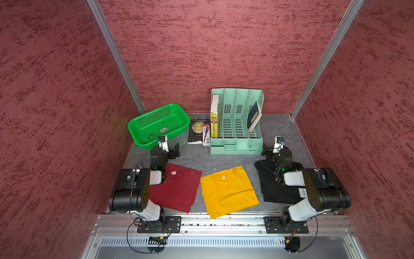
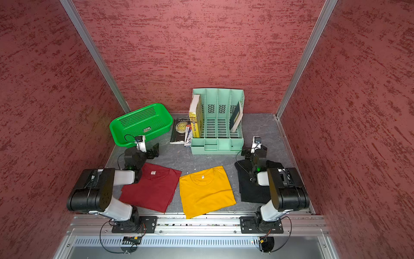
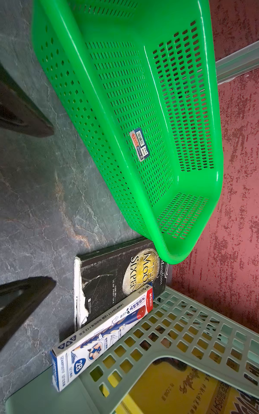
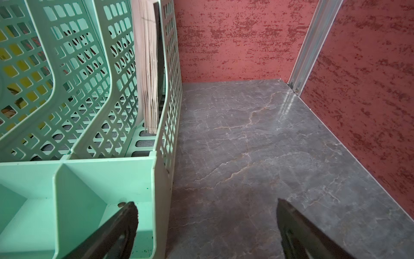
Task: Put the folded t-shirts into the basket
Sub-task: Pick up the T-shirt from the center of the board.
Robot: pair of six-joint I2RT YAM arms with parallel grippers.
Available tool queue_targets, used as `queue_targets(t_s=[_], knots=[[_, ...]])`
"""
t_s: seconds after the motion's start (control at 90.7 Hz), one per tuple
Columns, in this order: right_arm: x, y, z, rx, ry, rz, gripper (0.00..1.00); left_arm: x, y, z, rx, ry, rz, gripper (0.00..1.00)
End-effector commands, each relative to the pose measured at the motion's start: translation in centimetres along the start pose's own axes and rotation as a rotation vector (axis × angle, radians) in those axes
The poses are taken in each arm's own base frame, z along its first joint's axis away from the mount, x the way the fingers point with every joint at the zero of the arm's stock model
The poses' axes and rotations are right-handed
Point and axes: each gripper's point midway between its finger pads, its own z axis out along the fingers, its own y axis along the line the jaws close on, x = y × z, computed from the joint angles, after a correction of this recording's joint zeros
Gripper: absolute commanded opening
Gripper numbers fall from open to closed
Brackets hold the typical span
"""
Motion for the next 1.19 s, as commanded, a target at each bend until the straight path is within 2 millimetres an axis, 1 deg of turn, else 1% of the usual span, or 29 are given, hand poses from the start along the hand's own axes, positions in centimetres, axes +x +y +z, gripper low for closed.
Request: queue_targets(t_s=[0.0,0.441,0.54,0.617,0.639,0.694,0.716,0.738,0.749,0.76,0.782,0.815,0.86,0.893,0.926,0.959,0.981,1.003,1.014,1.025,1.091,1.179], knots=[[-0.7,0.2,0.0,-0.001,-0.018,0.004,0.99,-0.6,-0.1,-0.1,-0.003,-0.025,0.007,1.0],[-0.6,0.2,0.0,-0.005,-0.015,0.005,0.98,-0.5,-0.1,-0.1,-0.004,-0.023,0.006,1.0],[-0.8,-0.1,-0.3,0.011,-0.027,0.016,0.98,-0.6,-0.1,-0.1,-0.004,-0.026,0.007,1.0],[-1.8,-1.0,-1.2,0.058,-0.052,0.038,0.98,-0.6,0.0,-0.1,-0.004,-0.026,0.005,1.0],[-2.7,-1.2,-1.7,0.07,-0.071,0.042,0.98,-0.6,-0.1,-0.1,-0.001,-0.027,0.004,1.0],[-3.9,-1.3,-2.5,0.078,-0.065,0.04,0.98,-0.6,0.0,-0.1,0.004,-0.025,-0.003,1.0],[-5.3,-1.3,-3.1,0.071,-0.086,0.051,0.98,-0.6,0.0,-0.1,0.005,-0.025,-0.005,1.0],[-5.8,-1.2,-3.5,0.069,-0.076,0.064,0.98,-0.6,0.0,-0.1,0.006,-0.026,-0.005,1.0],[-6.6,-1.2,-3.8,0.068,-0.084,0.074,0.98,-0.6,0.0,-0.1,0.006,-0.025,-0.006,1.0],[-6.8,-1.2,-3.9,0.068,-0.073,0.086,0.98,-0.6,0.0,-0.1,0.006,-0.026,-0.006,1.0],[-7.9,-1.2,-4.5,0.07,-0.073,0.111,0.99,-0.6,0.0,-0.1,0.007,-0.025,-0.006,1.0],[-8.6,-1.4,-5.2,0.085,-0.04,0.154,0.98,-0.6,0.0,-0.1,0.007,-0.026,-0.005,1.0],[-10.0,-1.8,-6.3,0.105,-0.018,0.228,0.98,-0.6,0.0,-0.1,0.008,-0.026,-0.006,1.0],[-10.1,-2.3,-7.3,0.145,0.031,0.317,0.98,-0.6,0.0,-0.1,0.008,-0.027,-0.004,1.0],[-9.7,-2.8,-8.3,0.189,0.082,0.408,0.98,-0.7,-0.1,-0.1,0.014,-0.029,-0.003,1.0],[-9.4,-3.2,-9.3,0.218,0.121,0.45,0.98,-0.6,-0.2,-0.2,0.016,-0.028,-0.002,1.0],[-9.6,-2.9,-9.7,0.2,0.135,0.45,0.98,-0.6,-0.2,-0.2,0.017,-0.029,0.0,1.0],[-10.0,-2.0,-9.9,0.15,0.15,0.434,0.98,-0.6,-0.2,-0.2,0.021,-0.028,0.001,1.0],[-10.1,-1.5,-10.0,0.119,0.16,0.428,0.98,-0.6,-0.3,-0.2,0.022,-0.028,0.002,1.0],[-10.2,-0.5,-10.1,0.064,0.176,0.426,0.98,-0.6,-0.3,-0.2,0.024,-0.029,0.003,1.0],[-10.7,2.3,-10.8,-0.09,0.24,0.436,0.98,-0.7,-0.5,-0.4,0.038,-0.032,0.007,1.0],[-10.3,7.2,-11.6,-0.314,0.354,0.421,0.98,-2.1,-1.1,-1.3,0.073,-0.03,0.013,1.0]])
